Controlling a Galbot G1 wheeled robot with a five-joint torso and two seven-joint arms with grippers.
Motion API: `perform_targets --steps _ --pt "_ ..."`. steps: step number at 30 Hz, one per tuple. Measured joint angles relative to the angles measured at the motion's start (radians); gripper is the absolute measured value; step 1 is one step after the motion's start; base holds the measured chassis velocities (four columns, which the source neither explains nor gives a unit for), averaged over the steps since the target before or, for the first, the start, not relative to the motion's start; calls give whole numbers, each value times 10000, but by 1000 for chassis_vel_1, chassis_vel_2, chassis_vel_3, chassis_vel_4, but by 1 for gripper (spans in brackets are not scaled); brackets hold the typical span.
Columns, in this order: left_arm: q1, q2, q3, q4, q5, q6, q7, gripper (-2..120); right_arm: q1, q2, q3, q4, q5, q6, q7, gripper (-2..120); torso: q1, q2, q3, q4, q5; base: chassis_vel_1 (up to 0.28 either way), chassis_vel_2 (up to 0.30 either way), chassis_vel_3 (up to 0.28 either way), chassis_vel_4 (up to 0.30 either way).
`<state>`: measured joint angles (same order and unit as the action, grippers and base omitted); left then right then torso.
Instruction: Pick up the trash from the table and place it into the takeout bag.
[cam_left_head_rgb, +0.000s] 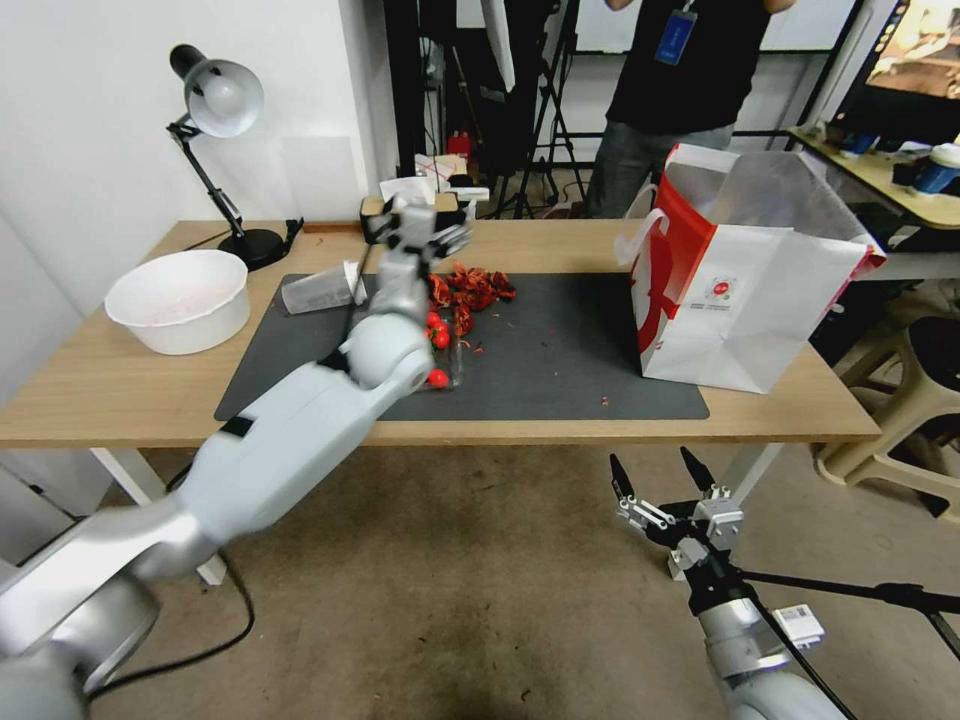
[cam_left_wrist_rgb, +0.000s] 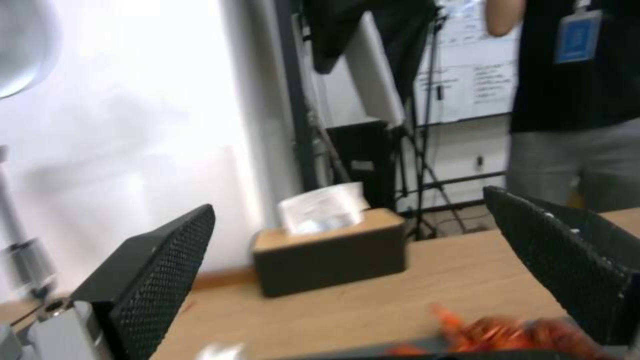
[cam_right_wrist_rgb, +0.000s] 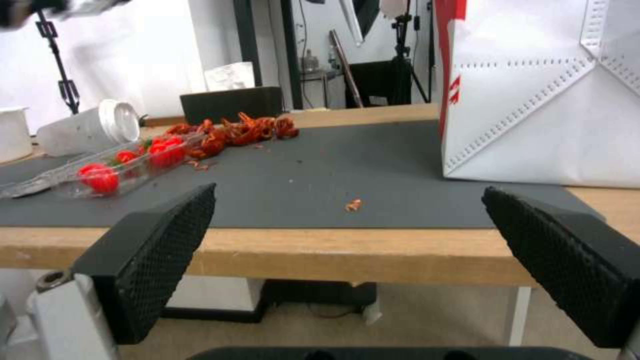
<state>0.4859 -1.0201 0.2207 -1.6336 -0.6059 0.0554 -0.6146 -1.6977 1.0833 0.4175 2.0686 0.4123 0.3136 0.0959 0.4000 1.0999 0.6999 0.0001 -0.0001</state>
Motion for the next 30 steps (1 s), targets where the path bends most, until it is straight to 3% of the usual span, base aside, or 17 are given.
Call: perform_targets --steps 11,13,15,26,30 --pt "3180 848 -2176 -1741 506 35 470 100 122 -104 31 -17 66 -16 12 100 -1 1 0 -3 -1 0 0 0 0" --pt "3180 848 -2176 -1741 506 35 470 100 122 -104 31 -17 66 -16 12 100 -1 1 0 -3 -1 0 0 0 0" --pt "4232 1017 -2872 -2100 780 -156 573 100 162 -106 7 -20 69 -16 12 100 -1 1 0 1 1 0 0 0 0" --pt "6577 616 -4153 -2974 1417 -693 611 100 228 -99 -133 -102 80 -12 1 100 -1 0 0 -1 -3 0 0 0 0" --pt "7609 340 -4729 -3271 1637 -1024 966 100 215 -92 -152 -101 80 -5 0 100 -1 0 1 0 0 0 0 0 0"
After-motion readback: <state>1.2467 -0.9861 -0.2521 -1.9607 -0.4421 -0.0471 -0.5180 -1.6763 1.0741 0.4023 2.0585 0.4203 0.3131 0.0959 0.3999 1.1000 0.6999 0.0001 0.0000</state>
